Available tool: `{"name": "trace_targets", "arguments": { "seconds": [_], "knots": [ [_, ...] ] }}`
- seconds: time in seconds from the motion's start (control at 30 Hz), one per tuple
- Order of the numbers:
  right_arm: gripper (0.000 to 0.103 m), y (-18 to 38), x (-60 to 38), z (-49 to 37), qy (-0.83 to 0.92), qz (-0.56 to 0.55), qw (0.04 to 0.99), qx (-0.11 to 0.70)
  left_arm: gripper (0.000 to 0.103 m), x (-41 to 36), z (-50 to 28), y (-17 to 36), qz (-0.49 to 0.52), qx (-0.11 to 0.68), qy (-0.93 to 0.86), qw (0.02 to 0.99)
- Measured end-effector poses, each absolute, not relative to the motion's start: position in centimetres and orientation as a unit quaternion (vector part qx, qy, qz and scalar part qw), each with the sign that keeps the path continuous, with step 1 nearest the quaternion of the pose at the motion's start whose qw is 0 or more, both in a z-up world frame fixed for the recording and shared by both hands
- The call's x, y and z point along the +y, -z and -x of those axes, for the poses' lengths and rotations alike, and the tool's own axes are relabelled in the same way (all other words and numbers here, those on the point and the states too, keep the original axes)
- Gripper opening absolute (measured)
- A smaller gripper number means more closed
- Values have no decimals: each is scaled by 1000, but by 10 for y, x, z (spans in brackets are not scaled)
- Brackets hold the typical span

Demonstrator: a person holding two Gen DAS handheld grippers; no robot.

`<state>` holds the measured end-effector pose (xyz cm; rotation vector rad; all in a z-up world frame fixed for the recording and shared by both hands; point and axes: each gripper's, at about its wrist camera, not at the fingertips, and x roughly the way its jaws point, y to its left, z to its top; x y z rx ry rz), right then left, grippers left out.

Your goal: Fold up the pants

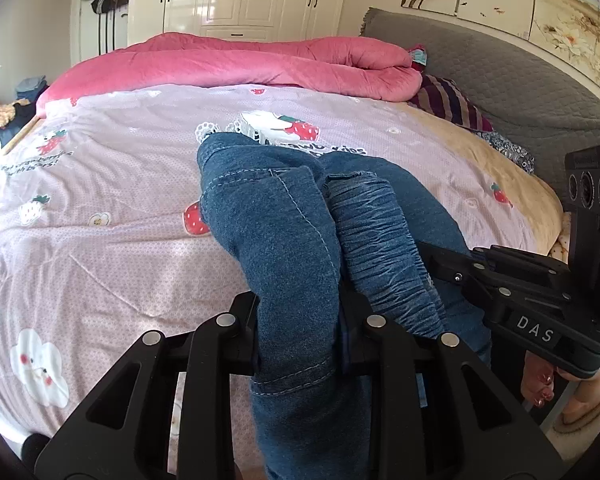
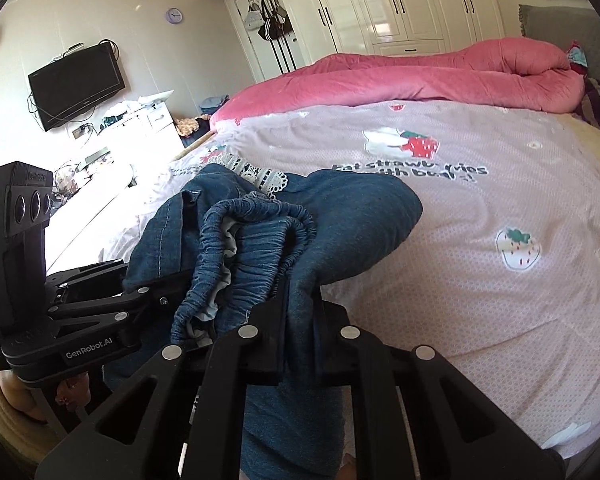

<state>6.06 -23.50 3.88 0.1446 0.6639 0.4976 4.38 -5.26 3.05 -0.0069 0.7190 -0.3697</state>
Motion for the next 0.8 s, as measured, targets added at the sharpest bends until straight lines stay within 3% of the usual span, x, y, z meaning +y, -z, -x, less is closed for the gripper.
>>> {"name": "trace_targets", "arguments": {
  "seconds": [0.8],
  "knots": [
    [9,-53,-234,-140,-220,-51,928,296,19,-62,-128,-43,6,333,176,926]
  ]
}}
